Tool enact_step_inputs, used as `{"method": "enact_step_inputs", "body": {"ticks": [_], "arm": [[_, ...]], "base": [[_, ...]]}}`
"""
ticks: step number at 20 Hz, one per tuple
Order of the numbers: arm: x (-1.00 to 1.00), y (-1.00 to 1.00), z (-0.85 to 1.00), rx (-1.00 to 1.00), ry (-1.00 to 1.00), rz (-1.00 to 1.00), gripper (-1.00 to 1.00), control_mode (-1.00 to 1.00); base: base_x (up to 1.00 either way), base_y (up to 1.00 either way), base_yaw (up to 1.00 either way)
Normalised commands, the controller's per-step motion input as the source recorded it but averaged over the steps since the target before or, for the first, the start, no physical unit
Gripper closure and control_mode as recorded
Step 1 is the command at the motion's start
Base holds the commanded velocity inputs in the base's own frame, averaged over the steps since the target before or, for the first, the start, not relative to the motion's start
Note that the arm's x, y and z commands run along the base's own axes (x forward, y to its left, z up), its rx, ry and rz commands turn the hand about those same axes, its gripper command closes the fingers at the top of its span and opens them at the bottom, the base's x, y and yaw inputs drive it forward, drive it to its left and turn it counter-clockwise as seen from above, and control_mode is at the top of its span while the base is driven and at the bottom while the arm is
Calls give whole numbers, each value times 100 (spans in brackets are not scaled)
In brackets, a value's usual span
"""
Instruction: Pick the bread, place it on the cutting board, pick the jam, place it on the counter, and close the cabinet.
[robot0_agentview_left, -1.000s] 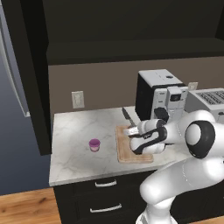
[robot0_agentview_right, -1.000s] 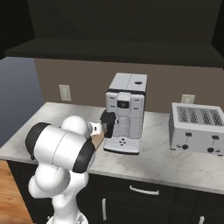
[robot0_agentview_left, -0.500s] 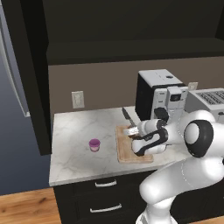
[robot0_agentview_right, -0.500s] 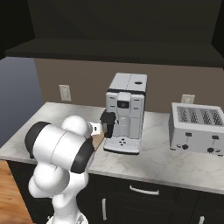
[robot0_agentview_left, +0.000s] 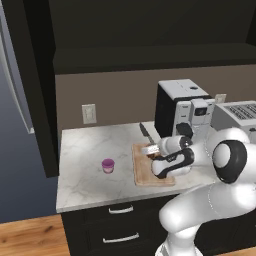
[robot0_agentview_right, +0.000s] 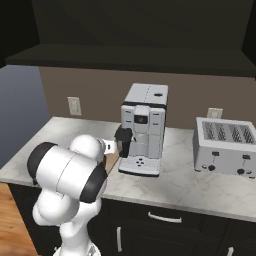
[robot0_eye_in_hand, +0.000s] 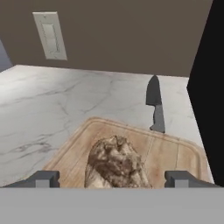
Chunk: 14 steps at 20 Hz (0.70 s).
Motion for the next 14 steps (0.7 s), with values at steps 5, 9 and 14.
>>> {"method": "enact_step_inputs", "body": {"ticks": [5,9,14], "arm": [[-34,0,0,0,0,0,-100,-100],[-36,0,0,0,0,0,-100,-100],[-41,3,0,0,0,0,-100,-100]], "base": [[0,0,0],[0,0,0],[0,0,0]]}}
